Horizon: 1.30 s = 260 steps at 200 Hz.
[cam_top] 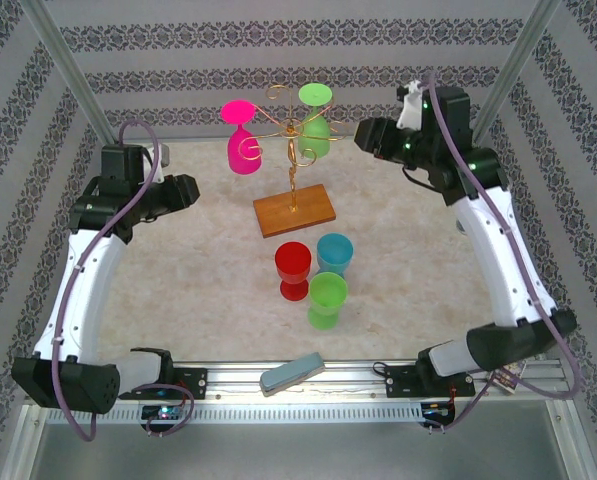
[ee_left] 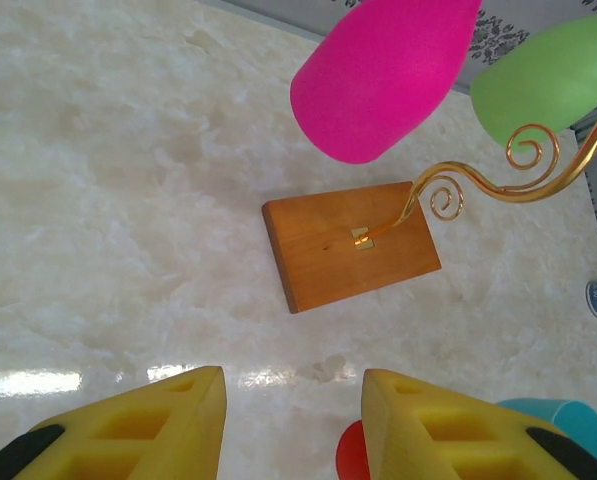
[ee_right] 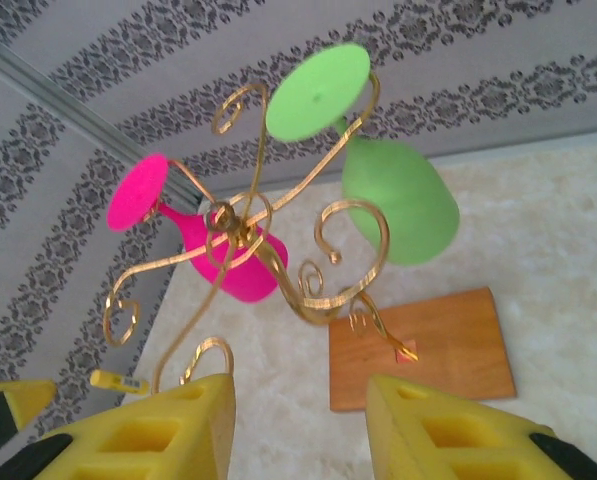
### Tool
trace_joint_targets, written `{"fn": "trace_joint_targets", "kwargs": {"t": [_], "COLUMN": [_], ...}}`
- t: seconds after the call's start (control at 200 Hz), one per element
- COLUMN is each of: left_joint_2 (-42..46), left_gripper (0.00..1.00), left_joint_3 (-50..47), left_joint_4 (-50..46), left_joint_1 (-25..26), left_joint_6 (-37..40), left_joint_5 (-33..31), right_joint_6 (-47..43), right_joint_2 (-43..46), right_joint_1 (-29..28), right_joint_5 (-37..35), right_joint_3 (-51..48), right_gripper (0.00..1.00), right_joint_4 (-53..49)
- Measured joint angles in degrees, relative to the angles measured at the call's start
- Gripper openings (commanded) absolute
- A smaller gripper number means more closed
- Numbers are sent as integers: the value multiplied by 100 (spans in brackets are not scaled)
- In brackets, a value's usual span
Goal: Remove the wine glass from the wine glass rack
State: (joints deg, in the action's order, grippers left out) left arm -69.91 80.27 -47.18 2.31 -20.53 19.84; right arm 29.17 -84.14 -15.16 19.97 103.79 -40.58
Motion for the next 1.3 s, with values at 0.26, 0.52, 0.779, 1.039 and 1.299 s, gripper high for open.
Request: {"fn": "trace_joint_targets", "kwargs": {"t": [0.26,0.52,0.779,1.039,1.299], "left_joint_2": [-299,-404,-527,-634,-726], "left_gripper": [41,42,42,42,43], "left_joint_3": [269,376,538,750,938], "left_joint_4": [-4,-2,0,2,2], "left_joint_1": [0,0,0,0,0], "left_joint_6": [28,26,22,20,17], "left_joint_5": [-63,-61,4,179,260], "right_joint_6": [-2,-4,-74,-90,-85], "right_joint_2": [-1110,-2068,-3272,-4061,-4356], "right_joint_1": [269,306,306,332,380], "right_joint_5": [260,319,376,481,671], "right_joint_3": [1145,2227,3665,4406,4649], "right_gripper": [45,45,44,46,47], "right_joint_4": [39,17,-122,-203,-199]}}
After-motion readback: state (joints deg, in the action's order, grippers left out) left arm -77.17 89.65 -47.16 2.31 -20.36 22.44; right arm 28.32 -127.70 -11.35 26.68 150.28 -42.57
